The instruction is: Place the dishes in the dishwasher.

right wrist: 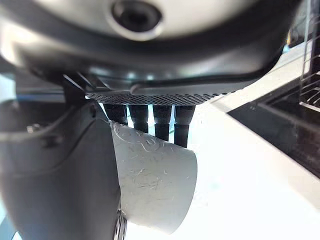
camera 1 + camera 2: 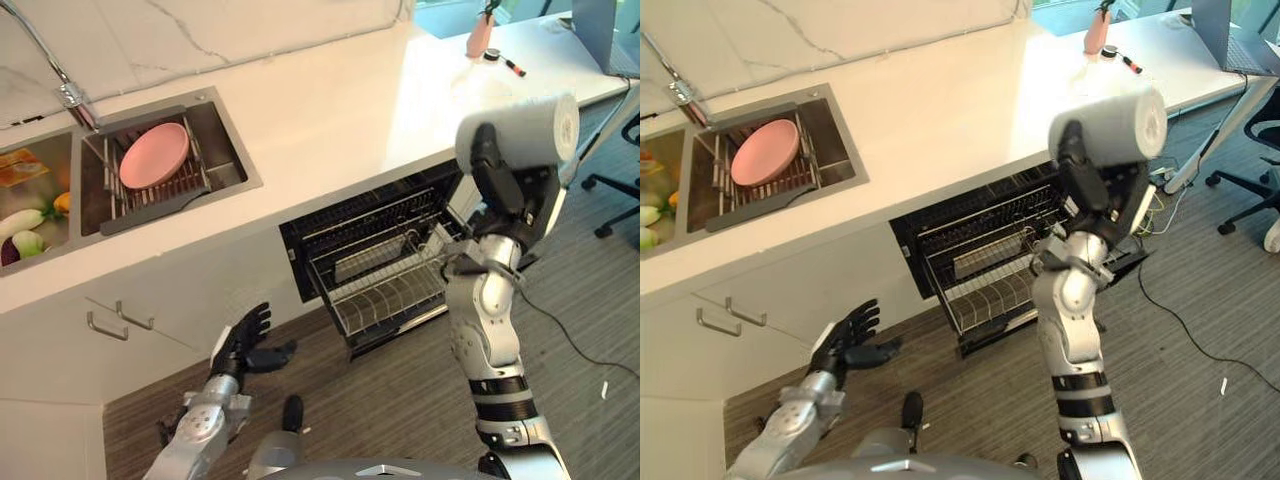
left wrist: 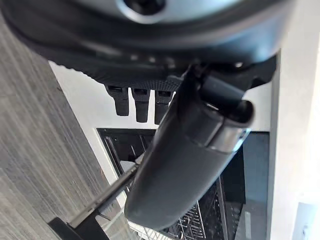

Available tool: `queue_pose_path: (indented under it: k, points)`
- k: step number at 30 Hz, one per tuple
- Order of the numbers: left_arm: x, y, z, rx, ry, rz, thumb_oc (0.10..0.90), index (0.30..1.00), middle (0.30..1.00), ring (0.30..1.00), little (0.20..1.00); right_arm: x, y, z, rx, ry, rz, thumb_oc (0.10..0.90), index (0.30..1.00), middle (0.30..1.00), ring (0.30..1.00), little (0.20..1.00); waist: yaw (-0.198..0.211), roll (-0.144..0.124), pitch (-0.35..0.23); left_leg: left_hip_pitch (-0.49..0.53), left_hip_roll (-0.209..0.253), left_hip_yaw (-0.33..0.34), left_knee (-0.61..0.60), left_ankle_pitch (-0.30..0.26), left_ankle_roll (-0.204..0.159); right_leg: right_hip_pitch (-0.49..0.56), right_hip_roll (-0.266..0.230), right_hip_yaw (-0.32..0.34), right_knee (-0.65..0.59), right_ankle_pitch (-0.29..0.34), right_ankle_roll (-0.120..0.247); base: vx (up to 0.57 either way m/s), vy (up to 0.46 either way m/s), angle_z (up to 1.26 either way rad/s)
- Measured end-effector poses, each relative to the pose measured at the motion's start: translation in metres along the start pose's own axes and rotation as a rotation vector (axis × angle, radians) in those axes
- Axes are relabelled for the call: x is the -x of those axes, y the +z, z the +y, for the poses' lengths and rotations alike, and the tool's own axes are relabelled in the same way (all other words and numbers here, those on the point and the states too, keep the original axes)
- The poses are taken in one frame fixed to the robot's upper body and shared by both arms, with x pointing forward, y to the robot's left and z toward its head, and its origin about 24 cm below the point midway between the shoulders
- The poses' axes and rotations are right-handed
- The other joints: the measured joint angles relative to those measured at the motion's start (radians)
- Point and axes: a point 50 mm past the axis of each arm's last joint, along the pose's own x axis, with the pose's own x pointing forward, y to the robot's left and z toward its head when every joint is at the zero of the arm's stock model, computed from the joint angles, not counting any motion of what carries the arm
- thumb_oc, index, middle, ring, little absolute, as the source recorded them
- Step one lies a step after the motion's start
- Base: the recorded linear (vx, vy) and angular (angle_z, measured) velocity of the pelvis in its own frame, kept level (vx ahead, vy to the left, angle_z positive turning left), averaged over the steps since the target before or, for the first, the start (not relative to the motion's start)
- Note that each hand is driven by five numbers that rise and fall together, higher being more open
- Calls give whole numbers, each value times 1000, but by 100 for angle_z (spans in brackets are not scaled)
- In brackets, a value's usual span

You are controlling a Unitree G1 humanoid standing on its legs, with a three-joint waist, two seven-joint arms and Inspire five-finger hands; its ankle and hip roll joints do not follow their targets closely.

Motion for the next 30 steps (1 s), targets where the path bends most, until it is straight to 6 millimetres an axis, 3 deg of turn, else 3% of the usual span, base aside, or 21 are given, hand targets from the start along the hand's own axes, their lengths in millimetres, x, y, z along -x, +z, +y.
queue_pose_path:
  k: [2, 3, 5, 9, 12, 14, 20, 23, 26, 30]
  points:
    - [6, -3, 3, 80, -44, 16, 800, 900, 900, 900, 900, 8, -13, -28, 128, 49, 74, 400, 300, 300, 300, 300, 0, -16, -2, 2, 0, 0, -3, -5, 2, 4, -3, -1, 0, -1, 1, 0, 0, 0]
    - [13, -16, 9, 99, -76, 85, 800, 900, 900, 900, 900, 17, -34, -56, 251, 54, 207, 400, 300, 300, 300, 300, -5, -32, 1, 1, -1, 0, -5, -7, 3, 3, -2, 0, 0, -1, 0, 0, 0, 0]
    - [18, -33, 23, 52, -95, 172, 800, 900, 900, 900, 900, 28, -62, -90, 362, 29, 381, 400, 300, 300, 300, 300, -14, -48, -2, 1, -1, 0, -4, -6, 4, 4, 0, -2, 0, -2, 0, 0, 0, 0]
    - [30, -76, 46, 7, 23, 345, 800, 900, 900, 900, 900, 53, -82, -124, 428, -12, 585, 400, 300, 300, 300, 300, -12, -52, 1, -5, -3, -11, 0, -3, -2, 6, 3, -16, 0, -4, 1, 1, -7, 7]
    - [45, -112, 67, -49, 154, 505, 800, 900, 900, 900, 900, 50, -81, -132, 472, 20, 602, 400, 300, 300, 300, 300, -9, -61, -2, -8, -2, -35, 0, -1, -4, 17, 9, -43, 0, -5, 0, -10, 4, 22]
    - [58, -132, 81, -123, 220, 609, 800, 900, 900, 900, 900, 39, -82, -135, 579, 64, 590, 400, 300, 300, 300, 300, 17, -77, -3, -19, -4, -49, -3, 1, -6, 16, 10, -60, 0, -11, 0, 24, -7, 27]
    - [80, -166, 82, -176, 319, 828, 800, 900, 900, 900, 900, 40, -94, -140, 675, 89, 636, 400, 300, 300, 300, 300, 83, -106, -19, -62, -21, -69, -4, 12, 5, 24, 6, -122, 0, -19, 2, 22, -8, 33]
    - [80, -171, 77, -174, 341, 864, 800, 900, 900, 900, 900, 34, -99, -141, 704, 76, 650, 400, 300, 300, 300, 300, 88, -113, -19, -74, -32, -118, 1, 23, 6, 36, 4, -171, 1, -19, 2, 1, 8, 49]
    - [85, -175, 75, -170, 347, 879, 800, 900, 900, 900, 900, 30, -105, -131, 736, 137, 654, 400, 300, 300, 300, 300, 130, -117, -18, -93, -51, -140, 0, 21, 3, 39, -2, -193, 1, -19, 2, 7, 15, 30]
    - [81, -173, 75, -174, 350, 873, 800, 900, 900, 900, 900, 31, -117, -126, 808, 189, 696, 400, 300, 300, 300, 300, 148, -118, -13, -108, -58, -146, 1, 30, 14, 42, -6, -223, 10, -16, -3, -9, 27, 32]
